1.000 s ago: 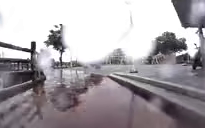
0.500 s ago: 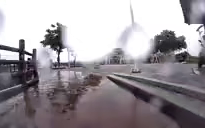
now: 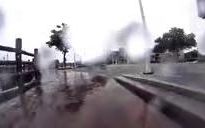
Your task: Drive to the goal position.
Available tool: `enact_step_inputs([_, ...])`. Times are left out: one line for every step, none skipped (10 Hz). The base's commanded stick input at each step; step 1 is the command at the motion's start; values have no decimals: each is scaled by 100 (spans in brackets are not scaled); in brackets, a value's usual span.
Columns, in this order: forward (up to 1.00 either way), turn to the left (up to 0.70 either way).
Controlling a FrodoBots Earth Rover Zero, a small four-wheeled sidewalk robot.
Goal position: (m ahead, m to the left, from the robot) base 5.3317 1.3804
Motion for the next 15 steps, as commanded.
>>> enact_step_inputs([100, 0])
enact_step_inputs([100, 0])
enact_step_inputs([100, 0])
enact_step_inputs([100, 0])
enact_step_inputs([100, 0])
enact_step_inputs([100, 2])
enact_step_inputs([100, 13])
enact_step_inputs([100, 29])
enact_step_inputs([100, 30])
enact_step_inputs([100, 19])
enact_step_inputs([100, 6])
enact_step_inputs([100, 0])
enact_step_inputs([100, 0])
enact_step_inputs([100, 4])
enact_step_inputs([100, 10])
